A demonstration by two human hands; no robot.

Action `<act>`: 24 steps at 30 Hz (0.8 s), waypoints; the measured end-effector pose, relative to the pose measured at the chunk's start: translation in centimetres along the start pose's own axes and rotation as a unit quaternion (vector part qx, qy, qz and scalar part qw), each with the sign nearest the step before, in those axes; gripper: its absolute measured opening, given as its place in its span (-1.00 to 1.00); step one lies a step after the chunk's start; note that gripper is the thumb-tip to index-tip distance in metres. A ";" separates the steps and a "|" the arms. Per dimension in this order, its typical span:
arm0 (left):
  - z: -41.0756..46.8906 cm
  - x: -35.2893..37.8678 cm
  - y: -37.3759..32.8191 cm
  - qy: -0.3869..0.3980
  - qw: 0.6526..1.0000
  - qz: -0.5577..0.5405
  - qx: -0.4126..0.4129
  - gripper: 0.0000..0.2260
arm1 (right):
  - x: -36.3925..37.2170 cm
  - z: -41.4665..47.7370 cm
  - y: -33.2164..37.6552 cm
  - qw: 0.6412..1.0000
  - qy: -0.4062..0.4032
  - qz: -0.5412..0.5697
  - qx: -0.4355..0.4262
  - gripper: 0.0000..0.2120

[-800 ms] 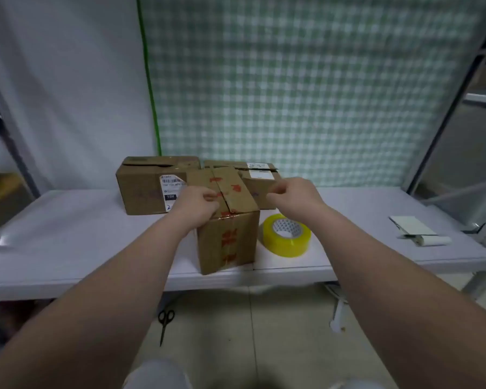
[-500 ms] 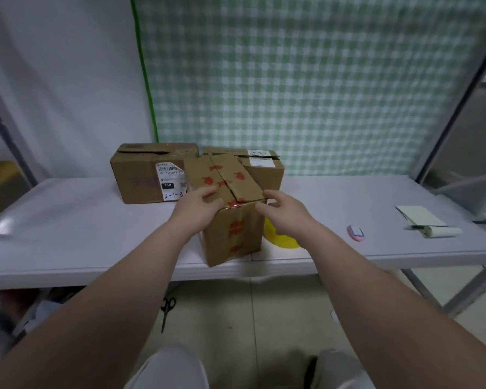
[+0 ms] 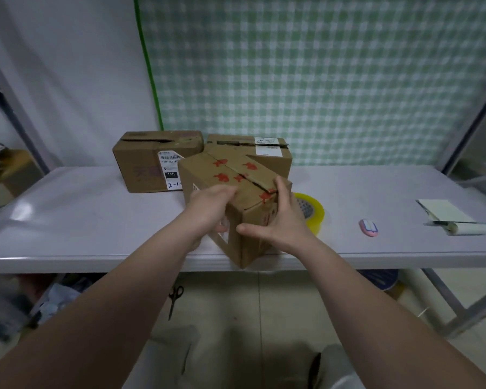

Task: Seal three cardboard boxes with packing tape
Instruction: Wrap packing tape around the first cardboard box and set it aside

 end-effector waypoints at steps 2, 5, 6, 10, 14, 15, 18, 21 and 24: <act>0.5 -1.5 0.2 -0.005 1.000 -0.008 -0.006 -0.80 | -0.1 0.0 0.3 0.999 -0.036 0.011 -0.016 0.25; 1.9 -3.4 0.9 -0.014 0.999 -0.034 -0.011 -0.80 | 0.4 0.3 1.1 0.997 -0.065 0.011 -0.045 -0.03; 2.4 -3.6 1.1 -0.013 0.999 -0.035 -0.005 -0.80 | 0.6 0.5 1.2 0.996 -0.070 0.027 -0.048 -0.10; 3.8 -3.3 1.2 -0.029 0.999 -0.017 0.036 -0.93 | 0.5 1.7 0.1 0.967 -0.094 0.237 0.018 -0.35; 4.2 -2.3 2.1 -0.035 0.999 -0.015 0.015 -0.69 | 0.8 2.0 -0.8 0.922 -0.075 0.372 0.079 -0.51; 4.1 -2.2 2.3 -0.034 0.999 -0.032 0.008 -0.62 | 0.9 1.7 -0.4 0.919 -0.068 0.379 0.080 -0.63; 3.5 -3.2 2.9 -0.051 0.994 -0.092 -0.008 -0.53 | 0.6 0.6 1.4 0.923 -0.071 0.374 0.059 -0.85; 2.9 -5.2 4.2 -0.058 0.982 -0.176 -0.039 -0.47 | 0.6 -0.1 3.1 0.939 -0.039 0.342 0.012 -0.77; 2.0 -7.0 5.8 -0.060 0.981 -0.176 -0.059 -0.49 | 1.2 -0.5 3.5 0.956 -0.019 0.292 0.003 -0.71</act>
Point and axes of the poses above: each hand's wrist, its own z-axis towards the middle knuckle, its own x-axis out of the palm, y = z × x, the point moved 8 cm from there along z, towards the middle knuckle, and after that the axes turned 5 degrees about x, right-handed, at the moved point
